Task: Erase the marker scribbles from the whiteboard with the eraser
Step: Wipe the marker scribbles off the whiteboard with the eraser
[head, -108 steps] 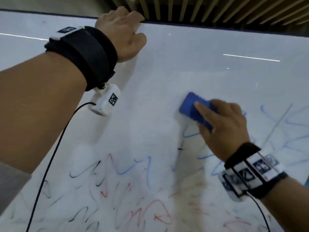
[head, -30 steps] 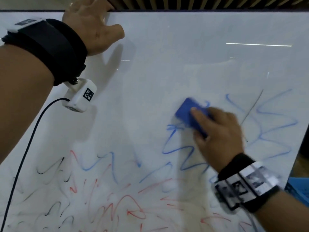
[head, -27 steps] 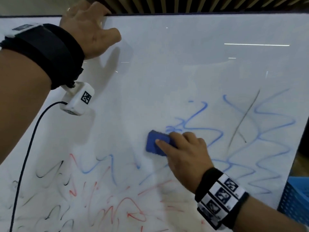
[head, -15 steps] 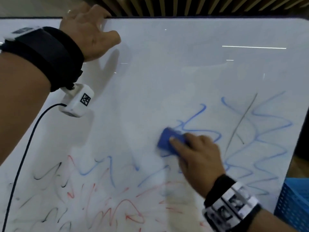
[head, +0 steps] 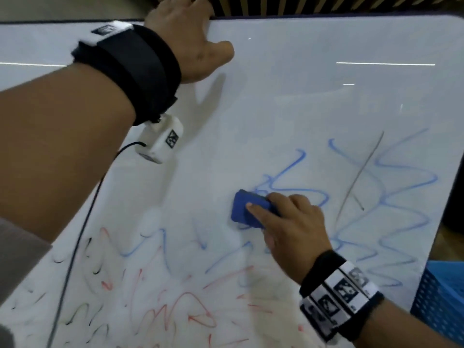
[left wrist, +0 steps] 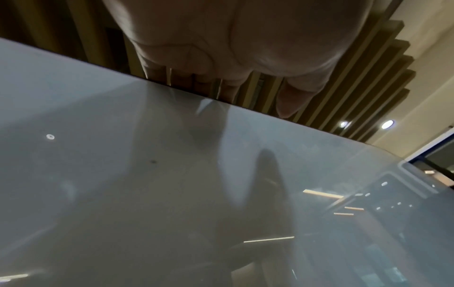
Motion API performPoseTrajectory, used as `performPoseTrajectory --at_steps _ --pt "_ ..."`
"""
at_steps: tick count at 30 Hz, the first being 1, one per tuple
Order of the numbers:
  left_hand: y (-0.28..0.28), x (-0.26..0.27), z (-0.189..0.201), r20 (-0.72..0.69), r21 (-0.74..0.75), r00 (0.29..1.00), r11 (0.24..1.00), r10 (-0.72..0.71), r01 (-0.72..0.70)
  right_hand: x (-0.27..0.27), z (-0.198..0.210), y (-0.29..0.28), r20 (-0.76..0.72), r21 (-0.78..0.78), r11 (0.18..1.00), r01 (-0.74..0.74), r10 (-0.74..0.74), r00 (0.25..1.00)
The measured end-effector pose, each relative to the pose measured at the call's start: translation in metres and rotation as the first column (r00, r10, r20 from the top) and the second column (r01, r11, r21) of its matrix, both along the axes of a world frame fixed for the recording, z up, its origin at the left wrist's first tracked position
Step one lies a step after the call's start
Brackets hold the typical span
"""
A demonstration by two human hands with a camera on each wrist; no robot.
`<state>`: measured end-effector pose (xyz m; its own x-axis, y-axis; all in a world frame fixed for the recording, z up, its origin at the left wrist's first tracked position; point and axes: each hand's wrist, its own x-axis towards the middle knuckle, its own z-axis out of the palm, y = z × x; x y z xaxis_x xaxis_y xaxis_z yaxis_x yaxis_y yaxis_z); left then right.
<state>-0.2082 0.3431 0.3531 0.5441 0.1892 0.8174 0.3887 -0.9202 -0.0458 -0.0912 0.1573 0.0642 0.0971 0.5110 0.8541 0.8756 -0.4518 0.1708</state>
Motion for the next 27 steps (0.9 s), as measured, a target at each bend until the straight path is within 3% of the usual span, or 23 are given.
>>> performPoseTrajectory --at_steps 5,7,9,11,13,15,18,20,24,26,27 --pt "0.004 0.005 -0.003 0.043 -0.010 0.999 1.000 -0.022 0.022 0.057 0.061 -0.070 -0.036 0.243 0.954 0.176 -0.172 0.984" --pt "0.005 0.007 -0.004 0.058 -0.018 0.998 0.999 -0.040 0.042 0.053 0.059 -0.069 -0.064 0.290 0.939 0.183 -0.171 0.983" --pt "0.004 0.008 -0.005 0.085 -0.024 0.996 0.999 -0.039 0.042 0.033 0.031 -0.044 -0.041 0.255 0.961 0.105 -0.097 0.994" --pt "0.003 0.009 -0.006 0.099 -0.037 0.994 0.999 -0.035 0.038 0.013 -0.002 -0.016 0.003 0.112 0.994 0.016 -0.016 1.000" --pt "0.003 0.009 -0.007 0.087 -0.038 0.995 0.998 -0.040 0.044 0.014 -0.002 -0.014 0.020 0.019 1.000 -0.003 0.002 1.000" --pt "0.003 0.007 -0.006 0.087 -0.029 0.994 0.998 -0.059 0.062 0.036 0.028 -0.036 0.023 0.096 0.995 0.000 -0.002 1.000" --pt "0.004 0.009 -0.006 0.108 -0.019 0.992 0.997 -0.069 0.072 0.070 0.074 -0.075 -0.069 0.320 0.938 0.132 -0.116 0.991" --pt "0.002 0.011 -0.006 0.113 -0.017 0.992 0.998 -0.064 0.067 0.064 0.071 -0.072 -0.113 0.365 0.916 0.166 -0.133 0.985" --pt "0.005 0.012 -0.004 0.104 0.002 0.993 0.998 -0.064 0.064 0.021 0.010 -0.020 -0.025 0.092 0.996 -0.007 0.010 1.000" --pt "0.004 0.012 -0.004 0.109 0.006 0.991 0.997 -0.080 0.080 0.027 0.014 -0.024 -0.025 0.035 0.999 -0.028 0.029 0.999" --pt "0.004 0.011 -0.005 0.109 0.004 0.991 0.997 -0.083 0.083 0.039 0.028 -0.035 -0.033 0.096 0.995 -0.029 0.032 0.999"
